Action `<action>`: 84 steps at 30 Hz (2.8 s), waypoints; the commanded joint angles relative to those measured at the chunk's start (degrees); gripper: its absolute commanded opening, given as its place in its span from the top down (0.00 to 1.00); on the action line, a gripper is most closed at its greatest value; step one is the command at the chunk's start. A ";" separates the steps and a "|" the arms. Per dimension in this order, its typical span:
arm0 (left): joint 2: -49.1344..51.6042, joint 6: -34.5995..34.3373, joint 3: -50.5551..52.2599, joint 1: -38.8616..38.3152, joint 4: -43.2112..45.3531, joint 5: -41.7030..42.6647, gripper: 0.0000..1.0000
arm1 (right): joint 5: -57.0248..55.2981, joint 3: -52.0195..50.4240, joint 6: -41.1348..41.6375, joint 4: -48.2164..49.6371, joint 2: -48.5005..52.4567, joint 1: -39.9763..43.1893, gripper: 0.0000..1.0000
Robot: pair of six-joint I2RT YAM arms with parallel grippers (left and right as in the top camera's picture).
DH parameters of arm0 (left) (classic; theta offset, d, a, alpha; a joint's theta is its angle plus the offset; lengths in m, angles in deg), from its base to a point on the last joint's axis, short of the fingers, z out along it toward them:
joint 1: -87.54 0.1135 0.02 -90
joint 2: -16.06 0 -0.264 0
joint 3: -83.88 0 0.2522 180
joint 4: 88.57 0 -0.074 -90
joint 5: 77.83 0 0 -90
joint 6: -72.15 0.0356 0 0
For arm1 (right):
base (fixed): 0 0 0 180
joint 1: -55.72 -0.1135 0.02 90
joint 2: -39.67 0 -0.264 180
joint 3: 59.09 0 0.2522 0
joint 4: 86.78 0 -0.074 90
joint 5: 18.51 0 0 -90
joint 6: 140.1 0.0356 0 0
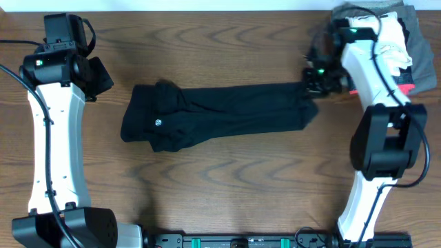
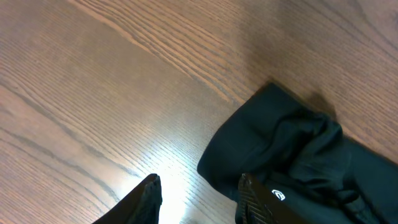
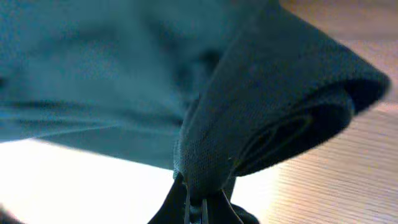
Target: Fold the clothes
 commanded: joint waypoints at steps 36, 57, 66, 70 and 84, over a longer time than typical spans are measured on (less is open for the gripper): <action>1.31 0.31 0.92 0.20 -0.15 -0.48 0.57 | 0.63 1.11 6.62 18.40 -2.29 -28.68 0.88; 2.58 0.31 0.92 0.17 -0.13 -0.37 0.61 | -6.64 1.88 7.80 16.98 -2.21 -26.84 0.54; 9.90 7.04 2.62 0.28 0.57 8.72 0.64 | -9.64 1.38 8.00 15.63 -1.92 -26.62 0.51; 14.47 10.21 2.62 1.14 3.19 9.11 0.64 | -11.61 0.13 9.70 14.38 -1.36 -25.22 0.59; 26.86 24.35 2.62 11.45 7.37 36.37 0.68 | -11.08 -1.73 9.42 14.51 -1.29 -23.56 0.71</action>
